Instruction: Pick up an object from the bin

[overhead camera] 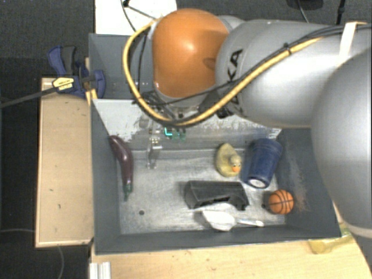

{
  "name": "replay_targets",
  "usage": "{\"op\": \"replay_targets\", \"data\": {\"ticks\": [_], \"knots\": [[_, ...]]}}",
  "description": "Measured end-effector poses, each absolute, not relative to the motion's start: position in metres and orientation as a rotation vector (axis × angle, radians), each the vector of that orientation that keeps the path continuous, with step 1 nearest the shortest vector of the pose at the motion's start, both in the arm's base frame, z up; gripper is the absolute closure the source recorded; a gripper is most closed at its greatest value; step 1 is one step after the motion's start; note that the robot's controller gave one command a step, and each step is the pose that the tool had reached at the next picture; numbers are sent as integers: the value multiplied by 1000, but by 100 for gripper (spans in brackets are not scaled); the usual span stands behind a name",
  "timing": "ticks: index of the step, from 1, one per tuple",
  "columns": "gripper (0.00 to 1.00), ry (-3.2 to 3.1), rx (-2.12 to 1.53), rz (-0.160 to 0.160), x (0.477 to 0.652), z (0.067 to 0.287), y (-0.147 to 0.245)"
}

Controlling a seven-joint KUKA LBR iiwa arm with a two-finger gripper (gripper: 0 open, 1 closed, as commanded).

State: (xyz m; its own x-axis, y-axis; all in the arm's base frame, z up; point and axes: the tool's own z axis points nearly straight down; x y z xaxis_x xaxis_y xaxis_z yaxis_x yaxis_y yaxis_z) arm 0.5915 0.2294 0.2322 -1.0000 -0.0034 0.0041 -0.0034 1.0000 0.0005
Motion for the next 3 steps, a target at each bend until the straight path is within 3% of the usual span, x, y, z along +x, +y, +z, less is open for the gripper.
{"op": "replay_targets", "data": {"ticks": [1,2,3], "knots": [[0,-3145,-1,-3,593,236,228],[0,-3149,105,-5,594,198,229],[0,-3106,466,0,585,169,236]]}}
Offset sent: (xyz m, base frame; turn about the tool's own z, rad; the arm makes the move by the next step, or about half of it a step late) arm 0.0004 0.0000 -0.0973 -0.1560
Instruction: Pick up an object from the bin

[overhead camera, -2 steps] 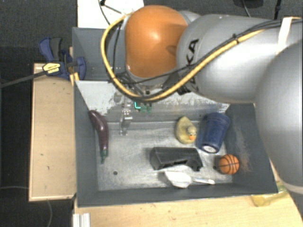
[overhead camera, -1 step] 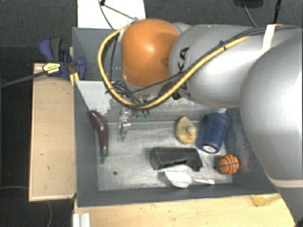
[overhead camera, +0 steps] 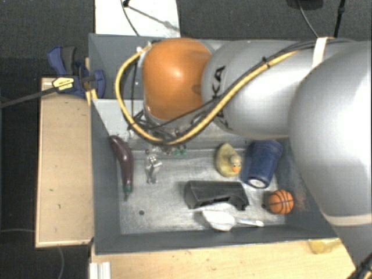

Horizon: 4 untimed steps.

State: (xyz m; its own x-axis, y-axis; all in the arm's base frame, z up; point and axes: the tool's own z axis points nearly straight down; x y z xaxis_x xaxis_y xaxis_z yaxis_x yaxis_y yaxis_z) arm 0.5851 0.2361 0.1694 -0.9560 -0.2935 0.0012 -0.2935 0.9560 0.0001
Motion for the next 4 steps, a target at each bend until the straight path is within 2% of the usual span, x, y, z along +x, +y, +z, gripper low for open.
{"op": "replay_targets", "data": {"ticks": [1,2,3,4], "knots": [[0,-3125,353,-3,585,143,248],[0,-3087,605,-2,572,96,251],[100,-3093,557,-3,575,71,253],[100,-3094,553,-3,575,71,253]]}}
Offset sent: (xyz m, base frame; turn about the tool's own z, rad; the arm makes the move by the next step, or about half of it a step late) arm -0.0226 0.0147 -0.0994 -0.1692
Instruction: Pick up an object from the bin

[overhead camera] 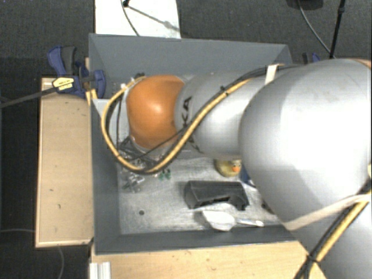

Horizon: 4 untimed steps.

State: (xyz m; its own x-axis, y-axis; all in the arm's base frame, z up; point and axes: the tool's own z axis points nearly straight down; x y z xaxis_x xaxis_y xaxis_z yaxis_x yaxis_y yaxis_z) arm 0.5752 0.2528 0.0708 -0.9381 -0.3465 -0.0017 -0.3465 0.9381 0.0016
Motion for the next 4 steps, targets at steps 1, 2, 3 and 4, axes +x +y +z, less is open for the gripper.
{"op": "replay_targets", "data": {"ticks": [1,2,3,4], "knots": [[100,3092,-540,3,575,187,254],[100,3092,-538,3,575,187,254],[100,3092,-528,4,577,194,253],[100,3098,-514,1,575,245,246]]}}
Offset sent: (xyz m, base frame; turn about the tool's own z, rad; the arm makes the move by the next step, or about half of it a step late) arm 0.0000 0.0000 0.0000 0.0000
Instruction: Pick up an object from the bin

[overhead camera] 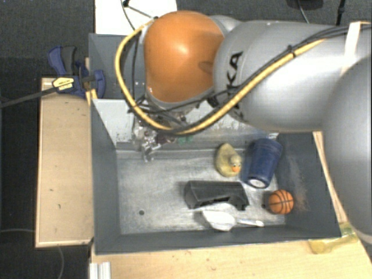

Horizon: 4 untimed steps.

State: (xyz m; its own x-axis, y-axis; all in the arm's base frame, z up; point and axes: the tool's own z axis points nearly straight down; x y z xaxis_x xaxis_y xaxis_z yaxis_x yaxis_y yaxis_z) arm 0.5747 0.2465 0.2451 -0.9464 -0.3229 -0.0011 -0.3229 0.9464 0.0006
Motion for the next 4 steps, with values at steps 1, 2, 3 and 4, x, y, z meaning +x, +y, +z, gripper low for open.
{"op": "replay_targets", "data": {"ticks": [1,2,3,4], "knots": [[100,3086,-522,6,579,207,246],[100,3094,-524,3,578,139,246],[100,3103,-513,1,572,135,242],[100,3110,-435,2,578,203,237]]}}
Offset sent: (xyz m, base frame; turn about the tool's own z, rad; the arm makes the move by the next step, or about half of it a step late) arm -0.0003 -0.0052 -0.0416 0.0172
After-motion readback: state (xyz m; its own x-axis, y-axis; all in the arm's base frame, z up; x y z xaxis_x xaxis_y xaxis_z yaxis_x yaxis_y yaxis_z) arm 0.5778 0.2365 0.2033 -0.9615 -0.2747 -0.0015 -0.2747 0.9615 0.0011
